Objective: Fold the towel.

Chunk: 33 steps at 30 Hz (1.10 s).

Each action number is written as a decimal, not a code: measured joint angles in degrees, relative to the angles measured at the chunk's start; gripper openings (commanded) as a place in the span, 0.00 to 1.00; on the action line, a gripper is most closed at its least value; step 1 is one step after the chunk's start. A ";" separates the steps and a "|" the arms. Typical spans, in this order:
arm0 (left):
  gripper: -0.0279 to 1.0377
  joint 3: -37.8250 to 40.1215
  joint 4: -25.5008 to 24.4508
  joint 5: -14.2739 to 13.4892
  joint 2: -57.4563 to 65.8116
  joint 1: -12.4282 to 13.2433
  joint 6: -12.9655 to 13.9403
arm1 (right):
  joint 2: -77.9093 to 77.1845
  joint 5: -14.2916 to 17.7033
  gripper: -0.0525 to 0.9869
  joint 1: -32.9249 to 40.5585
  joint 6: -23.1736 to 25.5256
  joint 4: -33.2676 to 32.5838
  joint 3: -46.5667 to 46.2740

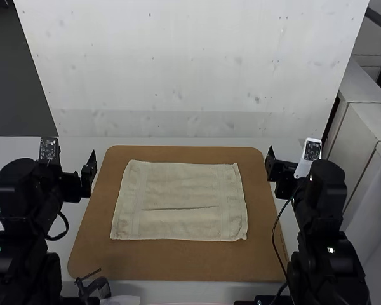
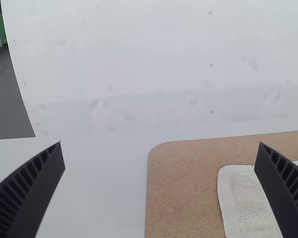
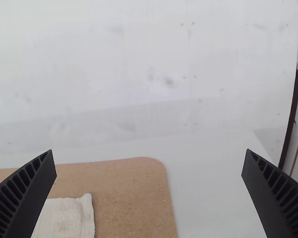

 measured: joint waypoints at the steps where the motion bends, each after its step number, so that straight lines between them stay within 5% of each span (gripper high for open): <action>1: 0.95 0.00 0.00 0.00 0.00 0.00 0.00 | 0.00 0.00 0.97 0.00 0.00 0.00 0.00; 22: 0.95 0.37 -0.07 1.14 0.00 0.00 -0.04 | 0.02 -0.07 0.98 0.00 -0.02 -2.12 1.36; 33: 0.94 13.53 -1.73 4.46 18.29 -1.81 0.81 | 15.65 -2.36 0.98 0.04 -2.91 -2.43 13.46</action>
